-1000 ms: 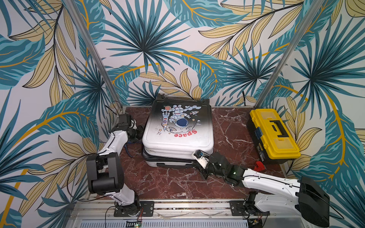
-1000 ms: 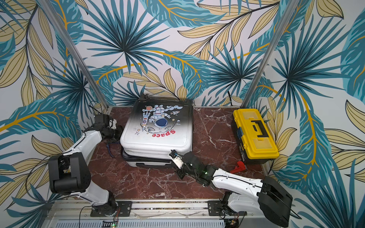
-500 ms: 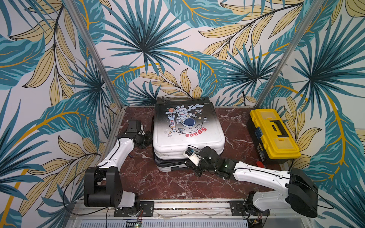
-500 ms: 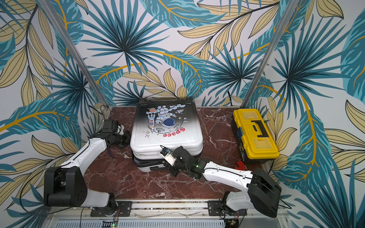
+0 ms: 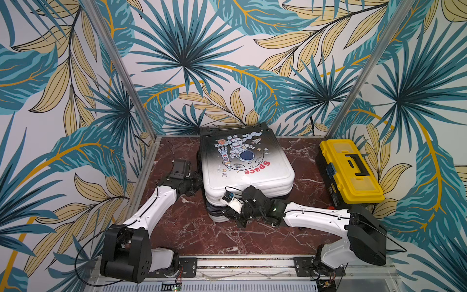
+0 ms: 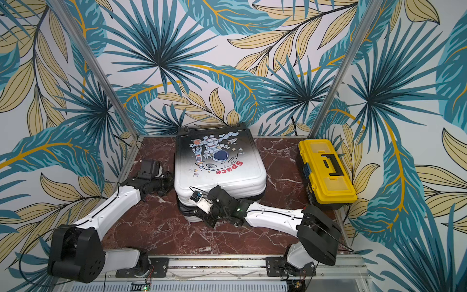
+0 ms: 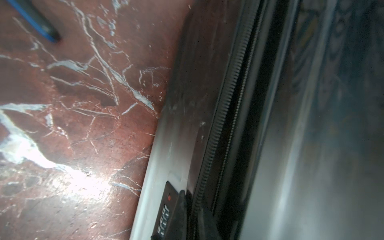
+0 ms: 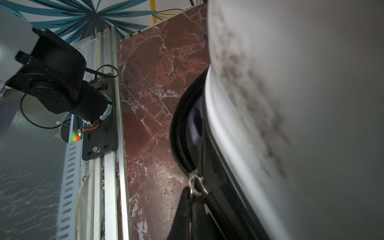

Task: Close the suitcase zippers
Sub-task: Zip the zipper on the suitcase.

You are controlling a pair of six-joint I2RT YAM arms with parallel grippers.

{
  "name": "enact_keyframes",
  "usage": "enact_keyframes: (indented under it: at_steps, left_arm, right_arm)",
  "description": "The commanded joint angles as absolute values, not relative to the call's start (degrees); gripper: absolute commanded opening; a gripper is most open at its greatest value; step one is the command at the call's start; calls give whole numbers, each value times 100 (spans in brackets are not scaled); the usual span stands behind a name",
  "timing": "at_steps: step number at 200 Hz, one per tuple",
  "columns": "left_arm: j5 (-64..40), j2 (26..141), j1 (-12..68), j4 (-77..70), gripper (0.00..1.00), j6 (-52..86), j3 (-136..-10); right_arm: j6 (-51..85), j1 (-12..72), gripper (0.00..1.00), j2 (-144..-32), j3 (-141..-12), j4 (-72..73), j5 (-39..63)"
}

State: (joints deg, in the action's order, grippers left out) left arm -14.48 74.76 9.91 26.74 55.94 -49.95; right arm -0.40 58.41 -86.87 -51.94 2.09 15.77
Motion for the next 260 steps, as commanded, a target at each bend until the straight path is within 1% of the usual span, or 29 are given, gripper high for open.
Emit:
enact_keyframes:
  at_steps: [1,33,57,75,85,102,116,135,144,178,188,202,217,260]
  left_arm:
    - [-2954,7150,1684,2149,0,6543,-5062]
    - [-2884,7006,1862,2119,0,6843,-5071]
    - [-2867,6970,2024,2018,0,7010,-5093]
    - [-2865,6952,2091,1998,0,7052,-5089]
    - [-2880,6944,2117,2003,0,7019,-5072]
    - [-2867,6959,2116,2005,0,6927,-4982]
    - [-2824,7013,2118,2030,0,6876,-4860]
    - [-2696,7096,2102,2065,0,6697,-4701]
    - [-2657,7142,2094,2070,0,6615,-4652]
    - [-2460,7255,2046,2131,0,6365,-4540]
    - [-2454,7267,2027,2136,5,6315,-4511]
    - [-2437,7255,2003,2158,9,6232,-4457]
    - [-2434,7234,1965,2227,18,6105,-4423]
    - [-2647,7225,1852,2372,32,5760,-4438]
  right_arm:
    - [463,6060,0,-8879,-5628,2004,2373]
    - [971,6153,0,-9084,-5724,2651,2559]
    - [1473,6279,0,-9260,-5864,2684,2113]
    - [1889,6318,0,-9277,-5924,2430,1556]
    - [2342,6319,0,-9215,-5826,2409,935]
    - [2803,6326,0,-9070,-5637,2419,303]
    - [2745,6358,0,-8919,-5635,2082,34]
    - [2291,6425,0,-8823,-5704,1107,-328]
    - [2088,6429,0,-8733,-5548,902,-478]
    - [1805,6426,0,-8533,-5030,56,-549]
    - [1760,6425,0,-8442,-4881,-63,-646]
    - [1727,6428,0,-8290,-4723,-265,-812]
    - [1671,6427,0,-8114,-4588,-407,-939]
    - [1572,6429,0,-7749,-4539,-947,-1026]
